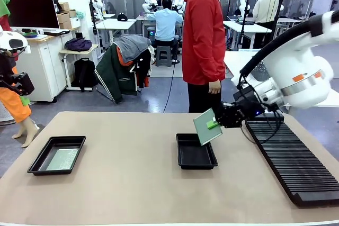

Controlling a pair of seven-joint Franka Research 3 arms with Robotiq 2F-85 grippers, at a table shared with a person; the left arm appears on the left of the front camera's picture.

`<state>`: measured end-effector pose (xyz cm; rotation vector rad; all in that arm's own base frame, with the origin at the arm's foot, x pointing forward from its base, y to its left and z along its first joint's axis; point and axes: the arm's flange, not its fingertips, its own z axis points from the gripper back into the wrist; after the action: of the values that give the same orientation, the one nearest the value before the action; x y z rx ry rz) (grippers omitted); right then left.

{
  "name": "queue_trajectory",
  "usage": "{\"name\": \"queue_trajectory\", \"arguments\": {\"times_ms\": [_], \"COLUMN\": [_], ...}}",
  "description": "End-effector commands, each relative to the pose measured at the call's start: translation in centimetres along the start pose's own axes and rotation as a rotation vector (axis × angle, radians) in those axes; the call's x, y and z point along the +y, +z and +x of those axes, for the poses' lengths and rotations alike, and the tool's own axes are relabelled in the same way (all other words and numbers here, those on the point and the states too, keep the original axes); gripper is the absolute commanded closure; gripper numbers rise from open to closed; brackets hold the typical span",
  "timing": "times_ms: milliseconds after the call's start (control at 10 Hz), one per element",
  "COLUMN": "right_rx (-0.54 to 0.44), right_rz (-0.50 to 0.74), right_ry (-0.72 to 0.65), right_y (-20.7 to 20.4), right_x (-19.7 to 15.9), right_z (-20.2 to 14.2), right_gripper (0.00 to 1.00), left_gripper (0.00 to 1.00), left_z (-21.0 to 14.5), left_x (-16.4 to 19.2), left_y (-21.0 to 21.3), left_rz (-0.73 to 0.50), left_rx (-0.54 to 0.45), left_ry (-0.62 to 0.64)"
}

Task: Inspect and transfer BCBs to ESD trays.
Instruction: Pick up the Blank PCB from the PCB Rack and place it in the right ESD tray.

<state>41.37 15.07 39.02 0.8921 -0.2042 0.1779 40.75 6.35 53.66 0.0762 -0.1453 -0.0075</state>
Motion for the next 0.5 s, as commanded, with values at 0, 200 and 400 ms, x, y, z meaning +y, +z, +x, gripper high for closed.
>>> {"name": "queue_trajectory", "arguments": {"times_ms": [0, 200, 400], "right_rx": [-0.029, -0.043, -0.04], "right_rz": [0.026, 0.027, 0.031], "right_ry": [-0.01, -0.047, -0.065], "right_y": [-2.8, -4.5, -6.1], "right_x": [-1.9, -3.2, -4.1], "right_z": [0.2, 0.1, 0.0], "right_gripper": [0.97, 0.97, 0.97], "left_gripper": [0.0, 0.0, 0.0], "left_z": [-0.1, -0.1, -0.1], "left_x": [0.1, 0.1, 0.1], "left_y": [-0.2, -0.2, -0.2], "left_rz": [-0.005, -0.005, -0.005], "left_rx": [-0.003, -0.003, -0.003], "left_ry": [-0.003, -0.003, -0.003]}}
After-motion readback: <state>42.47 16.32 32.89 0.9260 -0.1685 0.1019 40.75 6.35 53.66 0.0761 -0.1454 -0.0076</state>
